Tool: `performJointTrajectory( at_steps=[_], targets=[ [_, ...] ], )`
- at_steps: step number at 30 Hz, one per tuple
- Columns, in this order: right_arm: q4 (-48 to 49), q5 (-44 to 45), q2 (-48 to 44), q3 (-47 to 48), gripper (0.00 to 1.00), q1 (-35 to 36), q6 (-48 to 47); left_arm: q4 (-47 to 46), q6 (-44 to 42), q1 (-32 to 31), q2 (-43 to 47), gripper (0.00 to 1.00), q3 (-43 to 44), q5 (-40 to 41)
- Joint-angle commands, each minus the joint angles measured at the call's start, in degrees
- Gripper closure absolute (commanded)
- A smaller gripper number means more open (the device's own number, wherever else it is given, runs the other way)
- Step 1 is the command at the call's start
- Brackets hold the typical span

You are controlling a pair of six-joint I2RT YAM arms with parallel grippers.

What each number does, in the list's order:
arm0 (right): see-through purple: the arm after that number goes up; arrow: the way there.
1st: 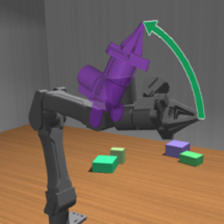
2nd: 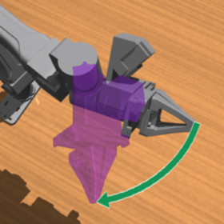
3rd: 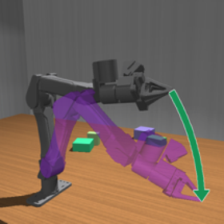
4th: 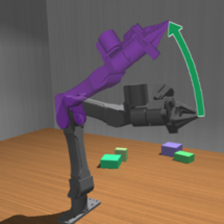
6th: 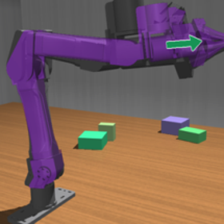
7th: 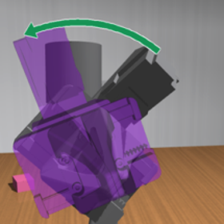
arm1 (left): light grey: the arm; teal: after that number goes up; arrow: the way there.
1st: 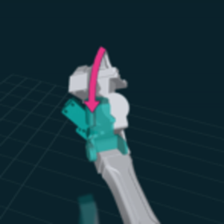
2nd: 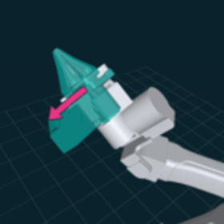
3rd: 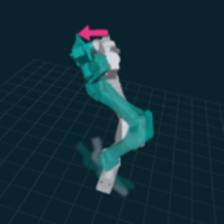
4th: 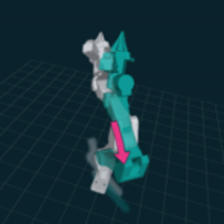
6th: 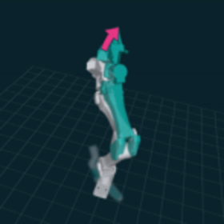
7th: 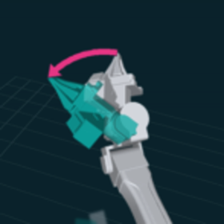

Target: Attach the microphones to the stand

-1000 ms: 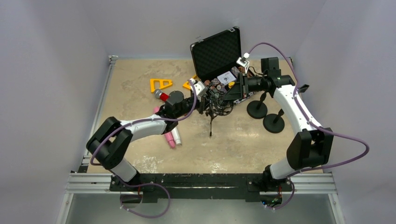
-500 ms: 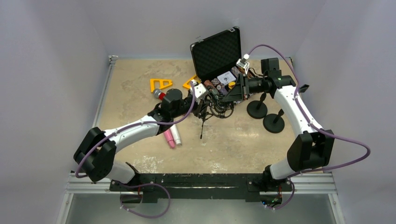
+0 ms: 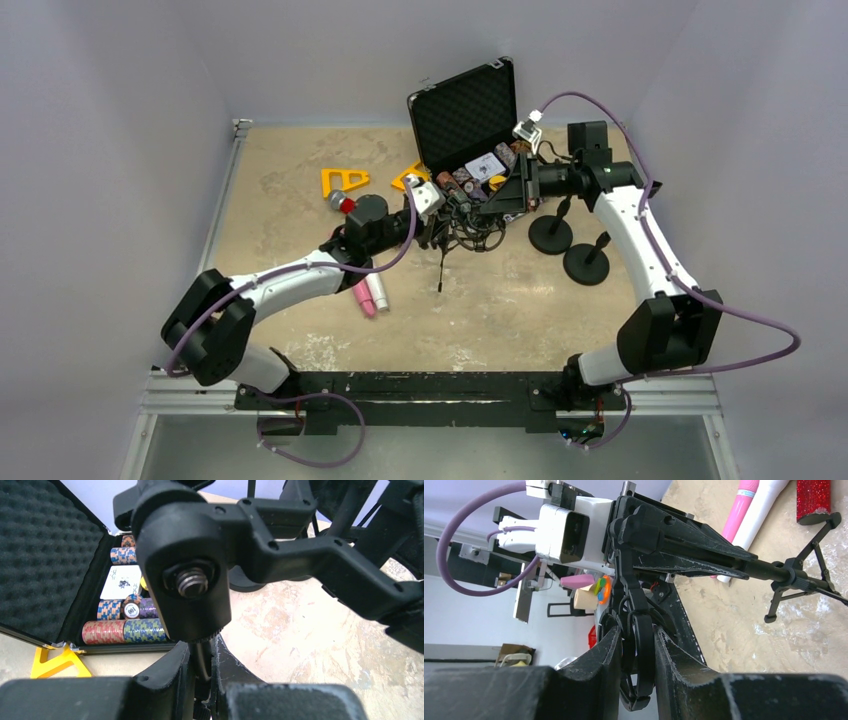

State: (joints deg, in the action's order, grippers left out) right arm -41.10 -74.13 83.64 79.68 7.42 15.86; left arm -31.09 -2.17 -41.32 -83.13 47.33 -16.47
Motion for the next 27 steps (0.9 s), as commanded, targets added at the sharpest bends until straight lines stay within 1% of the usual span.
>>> performJointTrajectory(
  at_steps=[1, 8, 12, 15, 18, 20, 21, 23, 25, 27],
  targets=[
    [3.9, -5.9, -4.3, 4.1, 0.72, -3.5, 5.2, 5.6, -3.7, 1.3, -3.0, 1.00, -1.3, 2.0],
    [7.6, -7.9, -5.9, 4.4, 0.72, -4.7, 10.3, 6.4, -5.1, 1.3, -5.8, 1.00, -0.6, 1.7],
    [13.4, -8.2, -6.9, 3.9, 0.73, -4.7, 16.3, 6.5, -4.9, 1.3, -8.1, 1.00, 0.4, 0.2],
    [14.9, -8.3, -6.8, 5.5, 0.72, -5.0, 18.2, 6.1, -4.8, 1.3, -9.0, 1.00, 0.3, 0.0],
    [15.4, -8.3, -5.6, 6.8, 0.70, -5.5, 18.8, 5.9, -4.5, 1.2, -9.7, 1.00, 0.4, -0.1],
    [13.3, -7.9, -4.3, 7.4, 0.62, -5.6, 15.8, 6.2, -4.0, 1.3, -10.6, 1.00, 1.1, -0.7],
    [10.8, -6.8, -3.5, 8.0, 0.55, -5.7, 13.2, 6.3, -3.5, 1.3, -11.1, 1.00, 1.5, -0.9],
    [5.0, -4.3, -1.8, 9.2, 0.46, -5.7, 6.7, 6.2, -2.1, 1.4, -11.9, 1.00, 2.2, -1.3],
    [-0.6, -1.3, -0.2, 10.5, 0.38, -5.7, 0.0, 6.1, -0.9, 1.4, -12.5, 1.00, 2.9, -1.4],
    [-3.5, 1.2, 0.8, 10.9, 0.33, -5.9, -3.9, 5.7, -0.2, 1.4, -12.9, 1.00, 3.2, -1.1]
  ],
)
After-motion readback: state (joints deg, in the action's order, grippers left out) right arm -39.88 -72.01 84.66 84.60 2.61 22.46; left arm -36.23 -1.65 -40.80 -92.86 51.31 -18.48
